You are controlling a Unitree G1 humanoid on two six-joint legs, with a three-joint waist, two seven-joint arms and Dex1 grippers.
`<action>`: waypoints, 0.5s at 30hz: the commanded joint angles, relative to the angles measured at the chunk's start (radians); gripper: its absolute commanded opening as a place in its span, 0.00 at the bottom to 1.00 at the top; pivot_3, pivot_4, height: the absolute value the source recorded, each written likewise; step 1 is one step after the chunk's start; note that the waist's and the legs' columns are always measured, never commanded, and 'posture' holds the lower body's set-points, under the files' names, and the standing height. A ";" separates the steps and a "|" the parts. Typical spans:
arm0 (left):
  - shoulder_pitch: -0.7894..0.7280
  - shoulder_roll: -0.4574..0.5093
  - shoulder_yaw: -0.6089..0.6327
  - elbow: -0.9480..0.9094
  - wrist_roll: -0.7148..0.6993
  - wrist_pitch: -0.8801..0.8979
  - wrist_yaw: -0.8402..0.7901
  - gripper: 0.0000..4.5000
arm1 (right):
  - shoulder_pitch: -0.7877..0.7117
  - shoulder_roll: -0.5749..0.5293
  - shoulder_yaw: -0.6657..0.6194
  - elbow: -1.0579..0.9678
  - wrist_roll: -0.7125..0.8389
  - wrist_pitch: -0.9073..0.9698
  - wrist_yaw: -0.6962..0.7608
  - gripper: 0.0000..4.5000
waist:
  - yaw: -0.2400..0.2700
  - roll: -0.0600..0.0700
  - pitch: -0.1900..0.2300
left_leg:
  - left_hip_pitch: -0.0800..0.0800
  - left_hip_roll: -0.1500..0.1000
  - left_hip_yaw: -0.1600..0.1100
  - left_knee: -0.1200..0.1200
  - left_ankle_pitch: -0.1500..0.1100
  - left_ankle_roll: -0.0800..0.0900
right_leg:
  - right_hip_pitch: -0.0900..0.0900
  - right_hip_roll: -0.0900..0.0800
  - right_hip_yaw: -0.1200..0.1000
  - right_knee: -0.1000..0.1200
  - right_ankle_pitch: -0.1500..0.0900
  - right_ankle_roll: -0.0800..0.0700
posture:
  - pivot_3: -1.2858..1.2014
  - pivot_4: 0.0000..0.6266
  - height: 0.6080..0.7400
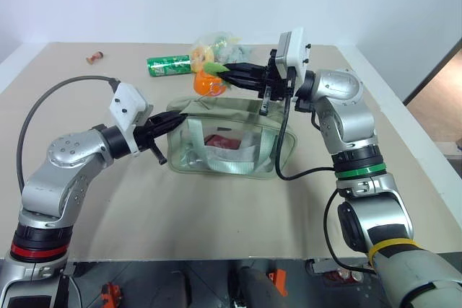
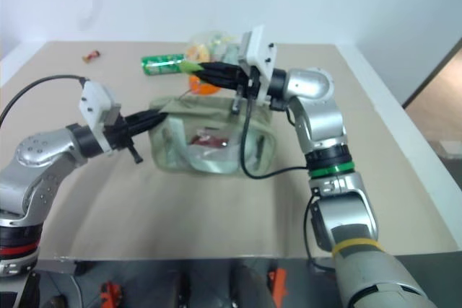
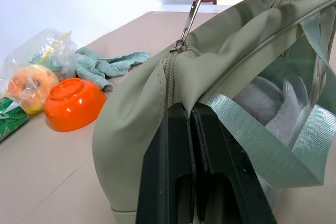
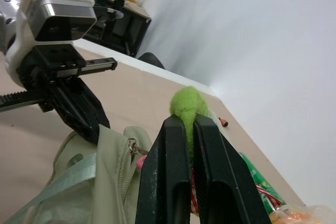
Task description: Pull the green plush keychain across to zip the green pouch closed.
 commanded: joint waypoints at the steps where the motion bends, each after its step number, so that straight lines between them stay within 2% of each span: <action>1: 0.008 0.008 0.013 -0.013 0.002 0.001 0.000 0.00 | -0.028 -0.022 -0.073 -0.060 0.042 0.000 -0.038 0.00 | 0.000 0.000 0.000 | 0.000 0.000 0.000 0.000 0.000 0.000 | 0.000 0.000 0.000 0.000 0.000 0.000 | 0.52 0.24 1.00; 15: 0.003 0.016 0.020 0.007 0.021 -0.005 0.016 0.00 | 0.002 -0.058 -0.075 -0.045 0.035 -0.011 -0.069 0.00 | 0.000 0.000 0.000 | 0.000 0.000 0.000 0.000 0.000 0.000 | 0.000 0.000 0.000 0.000 0.000 0.000 | 0.52 0.24 1.00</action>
